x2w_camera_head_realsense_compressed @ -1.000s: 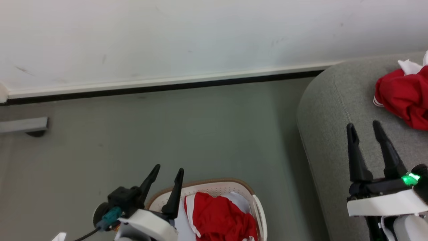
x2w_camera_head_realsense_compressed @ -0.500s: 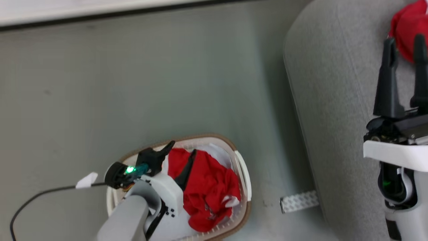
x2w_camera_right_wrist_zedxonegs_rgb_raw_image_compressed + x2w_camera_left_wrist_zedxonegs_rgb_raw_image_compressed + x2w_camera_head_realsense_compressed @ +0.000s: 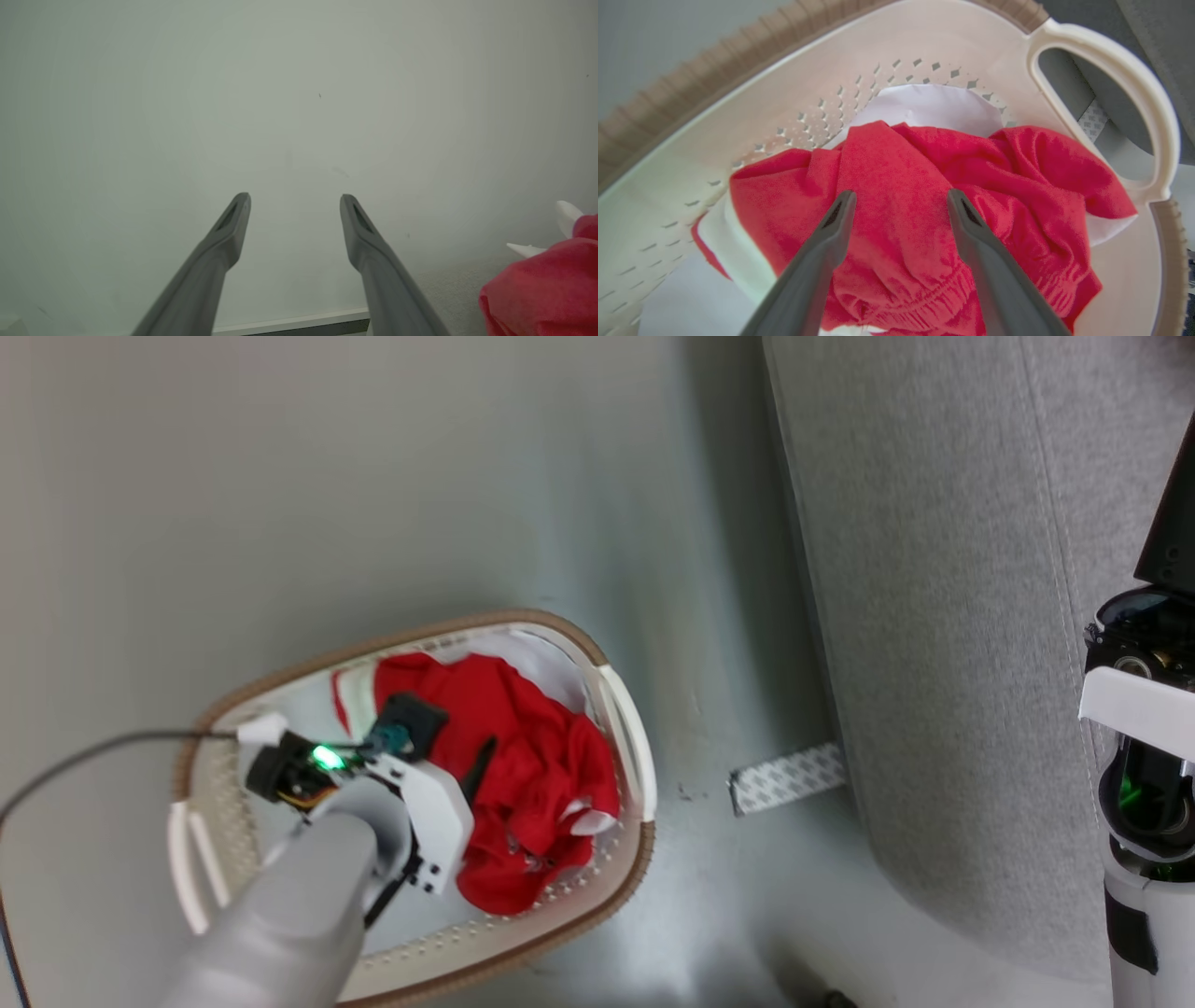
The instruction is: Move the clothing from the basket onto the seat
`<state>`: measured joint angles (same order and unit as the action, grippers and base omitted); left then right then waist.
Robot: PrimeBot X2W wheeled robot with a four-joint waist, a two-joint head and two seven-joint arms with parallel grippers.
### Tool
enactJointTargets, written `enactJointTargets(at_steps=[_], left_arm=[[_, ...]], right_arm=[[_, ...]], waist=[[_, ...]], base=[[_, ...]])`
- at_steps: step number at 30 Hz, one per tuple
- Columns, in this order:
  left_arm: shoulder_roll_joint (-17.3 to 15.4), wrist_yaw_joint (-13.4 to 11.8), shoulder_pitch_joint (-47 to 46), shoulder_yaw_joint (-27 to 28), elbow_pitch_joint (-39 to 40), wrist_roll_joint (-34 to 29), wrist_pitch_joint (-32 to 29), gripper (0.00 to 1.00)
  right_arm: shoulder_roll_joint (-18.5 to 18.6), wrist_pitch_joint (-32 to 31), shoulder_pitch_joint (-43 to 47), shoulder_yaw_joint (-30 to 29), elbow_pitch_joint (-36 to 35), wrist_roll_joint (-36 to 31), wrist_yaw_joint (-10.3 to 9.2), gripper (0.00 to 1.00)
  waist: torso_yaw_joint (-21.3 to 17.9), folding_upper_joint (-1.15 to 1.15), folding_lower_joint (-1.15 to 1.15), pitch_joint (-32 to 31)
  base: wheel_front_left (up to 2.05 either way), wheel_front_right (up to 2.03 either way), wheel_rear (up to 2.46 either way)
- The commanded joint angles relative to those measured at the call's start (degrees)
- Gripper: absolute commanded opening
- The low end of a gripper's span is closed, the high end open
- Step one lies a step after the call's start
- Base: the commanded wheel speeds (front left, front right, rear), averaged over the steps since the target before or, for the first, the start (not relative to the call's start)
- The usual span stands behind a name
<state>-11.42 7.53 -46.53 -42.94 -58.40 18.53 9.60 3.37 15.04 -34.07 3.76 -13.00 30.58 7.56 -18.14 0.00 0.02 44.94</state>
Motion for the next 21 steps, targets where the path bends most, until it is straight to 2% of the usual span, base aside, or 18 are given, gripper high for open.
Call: enactJointTargets(at_steps=[1, 9, 14, 17, 18, 19, 21], left_arm=[[-0.63, -0.1, -0.98, -0.48, -0.61, 0.56, -0.36, 1.0], [-2.42, -0.09, -4.96, -6.2, -7.69, 2.94, -6.87, 1.0], [-2.48, -0.08, -4.65, -9.77, -11.35, 3.64, -12.87, 1.0], [-2.85, -0.07, -4.38, -11.4, -10.66, 5.08, -13.42, 1.0], [-3.11, -0.07, -4.47, -11.98, -10.1, 5.55, -12.74, 0.46], [-3.38, -0.07, -4.69, -12.36, -9.4, 6.2, -11.85, 0.0], [-3.7, -0.08, -4.66, -13.01, -8.54, 7.21, -10.79, 0.0]], right_arm=[[-0.18, 0.16, -0.71, -0.01, -0.5, -0.44, -0.15, 1.0], [-0.43, 0.17, 0.87, -0.36, -1.98, -1.42, -0.15, 1.0], [-0.52, 0.18, 1.75, -0.63, -2.19, -1.89, -0.15, 1.0], [-0.57, 0.18, 2.09, -0.46, -2.35, -2.26, -0.15, 1.0], [-0.55, 0.18, 2.12, -0.46, -2.33, -2.01, -0.15, 1.0], [-0.54, 0.18, 2.09, -0.43, -2.22, -1.68, -0.15, 1.0], [-0.55, 0.18, 1.84, -0.38, -1.86, -1.09, -0.15, 1.0]], waist=[[-1.93, 0.0, -0.02, 2.52], [-4.9, 0.0, -0.02, 5.84], [-5.14, 0.0, -0.02, 6.16], [-5.04, 0.0, -0.02, 6.24], [-5.08, 0.0, -0.02, 6.2], [-5.18, 0.0, -0.02, 6.1], [-5.42, 0.0, -0.02, 5.74]], base=[[0.0, 0.0, 0.0], [0.0, 0.0, 0.0], [0.04, 0.04, 0.04], [0.05, 0.05, 0.05], [0.0, 0.0, 0.0], [0.0, 0.0, 0.0], [0.0, 0.0, 0.0]])
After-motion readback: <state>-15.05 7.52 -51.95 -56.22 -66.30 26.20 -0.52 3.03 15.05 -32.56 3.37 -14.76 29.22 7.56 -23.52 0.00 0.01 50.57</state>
